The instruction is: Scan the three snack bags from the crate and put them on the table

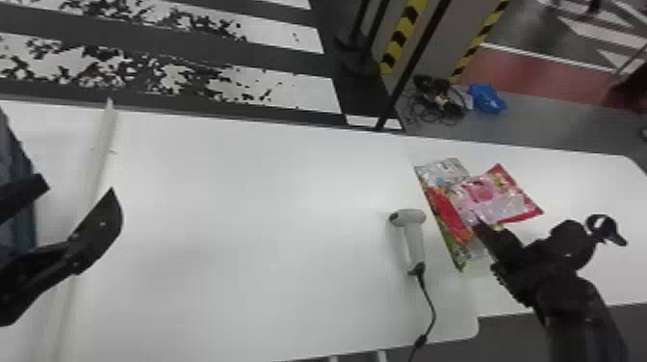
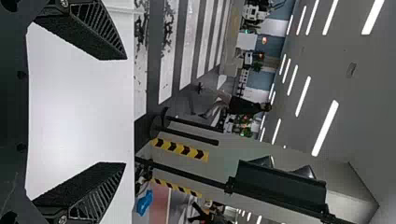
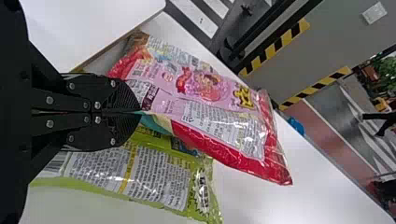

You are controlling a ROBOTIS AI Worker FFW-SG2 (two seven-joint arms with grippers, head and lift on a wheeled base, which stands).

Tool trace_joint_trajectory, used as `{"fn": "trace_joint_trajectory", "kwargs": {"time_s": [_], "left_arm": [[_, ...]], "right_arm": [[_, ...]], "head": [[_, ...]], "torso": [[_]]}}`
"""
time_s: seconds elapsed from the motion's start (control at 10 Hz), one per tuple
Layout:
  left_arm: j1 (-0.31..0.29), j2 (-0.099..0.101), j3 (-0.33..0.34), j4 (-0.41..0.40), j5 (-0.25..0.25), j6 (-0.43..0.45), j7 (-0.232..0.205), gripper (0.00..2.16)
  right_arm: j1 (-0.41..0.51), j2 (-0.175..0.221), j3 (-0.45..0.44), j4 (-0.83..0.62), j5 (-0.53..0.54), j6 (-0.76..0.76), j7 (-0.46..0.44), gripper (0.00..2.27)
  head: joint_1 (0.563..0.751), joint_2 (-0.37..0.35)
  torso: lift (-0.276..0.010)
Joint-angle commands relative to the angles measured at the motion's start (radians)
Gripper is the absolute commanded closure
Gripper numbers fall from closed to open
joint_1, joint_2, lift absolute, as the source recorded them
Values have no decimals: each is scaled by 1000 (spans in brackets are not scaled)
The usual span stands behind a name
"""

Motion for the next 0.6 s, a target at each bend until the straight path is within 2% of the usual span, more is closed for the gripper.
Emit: {"fn": "trace_joint_trajectory", "kwargs": {"time_s": [0.0,0.1,0.3,0.5], "left_arm": [[1,-3,-3,-2,-3,3,-1,56],[1,-4,-3,-2,-4,0,-1,56],[-1,-6,-9,-2,-3,3,-3,56],[-3,-6,-12,-5,-3,0,-3,56]], "right_arm": [[22,-1,11,-22,0,27,-25,586],[54,1,17,-80,2,24,-58,-2],[135,19,52,-269,60,-19,-168,56],[217,45,93,-441,153,-163,-191,49]], "head": [[695,-350],[695,-350],[695,-350],[695,-350]], "torso": [[-94],[-94],[-94],[-94]]}}
